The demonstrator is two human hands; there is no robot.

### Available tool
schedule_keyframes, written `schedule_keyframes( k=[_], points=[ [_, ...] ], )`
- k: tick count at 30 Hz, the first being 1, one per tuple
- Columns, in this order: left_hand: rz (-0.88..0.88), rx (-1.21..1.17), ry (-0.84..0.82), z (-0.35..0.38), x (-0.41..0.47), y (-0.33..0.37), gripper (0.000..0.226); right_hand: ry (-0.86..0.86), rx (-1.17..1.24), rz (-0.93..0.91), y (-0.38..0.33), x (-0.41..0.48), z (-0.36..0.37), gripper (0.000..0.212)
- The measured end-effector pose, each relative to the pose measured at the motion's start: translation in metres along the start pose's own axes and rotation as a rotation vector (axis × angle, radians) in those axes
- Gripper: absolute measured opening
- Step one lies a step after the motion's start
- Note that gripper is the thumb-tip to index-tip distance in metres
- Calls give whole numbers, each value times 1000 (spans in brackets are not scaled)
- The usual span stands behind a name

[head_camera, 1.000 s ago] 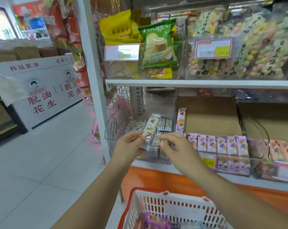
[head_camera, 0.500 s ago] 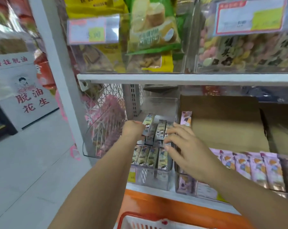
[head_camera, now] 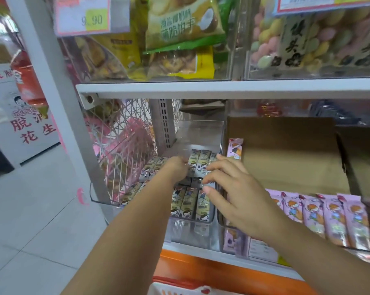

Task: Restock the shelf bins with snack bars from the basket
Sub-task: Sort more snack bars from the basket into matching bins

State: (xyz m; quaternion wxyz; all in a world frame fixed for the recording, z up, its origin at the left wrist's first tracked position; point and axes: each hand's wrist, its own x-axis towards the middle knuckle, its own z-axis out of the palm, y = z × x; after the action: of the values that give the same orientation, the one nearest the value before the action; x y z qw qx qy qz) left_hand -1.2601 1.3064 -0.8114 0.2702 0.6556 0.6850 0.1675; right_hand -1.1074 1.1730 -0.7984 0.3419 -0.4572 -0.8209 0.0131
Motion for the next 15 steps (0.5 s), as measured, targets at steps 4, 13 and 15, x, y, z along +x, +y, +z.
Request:
schedule_keyframes(
  k=[4, 13, 15],
  points=[
    [42, 152, -40, -2, -5, 2, 41, 2, -15, 9, -2, 0, -1, 39],
    [185, 14, 122, -28, -81, 7, 37, -85, -153, -47, -24, -31, -20, 51],
    [311, -77, 263, -23, -118, 2, 34, 0, -109, -101, -38, -51, -22, 34]
  ],
)
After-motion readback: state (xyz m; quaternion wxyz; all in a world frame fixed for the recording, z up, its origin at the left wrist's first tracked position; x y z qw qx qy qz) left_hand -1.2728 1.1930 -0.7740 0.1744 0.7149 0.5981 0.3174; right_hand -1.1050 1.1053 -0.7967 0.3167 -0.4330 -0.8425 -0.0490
